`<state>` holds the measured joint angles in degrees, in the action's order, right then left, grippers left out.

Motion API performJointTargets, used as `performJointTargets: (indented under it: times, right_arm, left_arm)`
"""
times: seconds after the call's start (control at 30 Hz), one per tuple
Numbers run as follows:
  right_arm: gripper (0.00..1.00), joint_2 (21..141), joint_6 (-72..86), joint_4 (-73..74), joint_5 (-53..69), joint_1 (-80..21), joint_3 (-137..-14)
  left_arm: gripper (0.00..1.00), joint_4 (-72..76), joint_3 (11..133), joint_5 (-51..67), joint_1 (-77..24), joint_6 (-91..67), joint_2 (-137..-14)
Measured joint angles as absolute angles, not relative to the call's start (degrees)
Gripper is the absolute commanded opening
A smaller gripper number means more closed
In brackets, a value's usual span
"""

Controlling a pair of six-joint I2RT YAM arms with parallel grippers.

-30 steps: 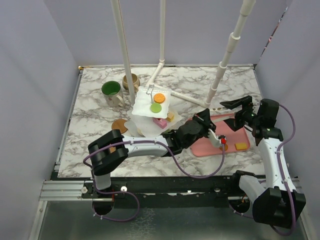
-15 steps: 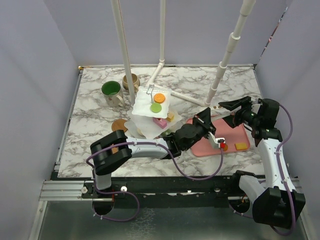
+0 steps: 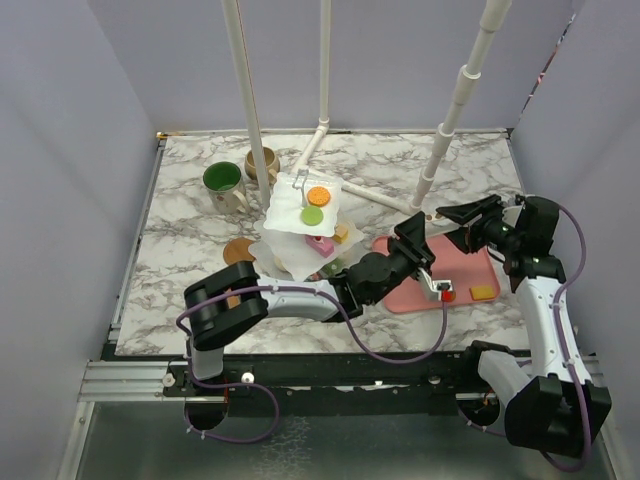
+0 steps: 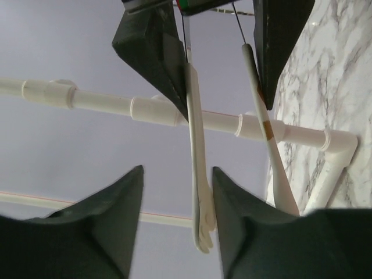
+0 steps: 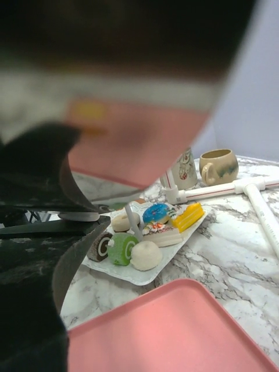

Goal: Serve the afternoon tea
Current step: Pick up the clamp from the tray.

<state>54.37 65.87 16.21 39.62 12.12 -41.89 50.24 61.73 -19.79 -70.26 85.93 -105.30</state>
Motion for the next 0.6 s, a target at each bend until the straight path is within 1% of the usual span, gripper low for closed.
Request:
performJointTargets:
  times: [0.07, 0.1, 0.23, 0.3, 0.43, 0.47, 0.6]
  right_arm:
    - [0.56, 54.35, 63.99, 18.26, 38.83, 12.10, -42.89]
    - [0.56, 54.35, 62.72, 19.59, 37.89, 12.12, -43.83]
    - [0.57, 53.69, 56.47, 24.27, 32.80, 12.12, -48.38]
    - [0.58, 52.73, 53.23, 26.04, 29.80, 12.12, -49.67]
    - [0.60, 50.85, 46.81, 29.85, 23.03, 12.12, -50.33]
    - [0.60, 50.50, 45.41, 31.00, 21.21, 12.12, -50.33]
    - [0.61, 49.21, 41.08, 34.81, 14.74, 11.97, -50.33]
  left_arm:
    - [0.79, 50.74, 61.73, -19.79, -70.74, 85.47, -105.30]
    - [0.85, 50.89, 61.73, -19.81, -71.05, 85.23, -105.30]
    - [0.98, 50.48, 61.71, -20.03, -72.49, 83.09, -105.10]
    - [0.99, 48.10, 61.69, -20.29, -73.28, 80.71, -104.07]
    - [0.99, 35.20, 63.31, -20.64, -74.50, 71.61, -98.37]
    - [0.99, 28.56, 65.95, -20.58, -74.65, 67.40, -96.57]
    - [0.99, 11.68, 77.67, -18.33, -74.72, 53.95, -92.03]
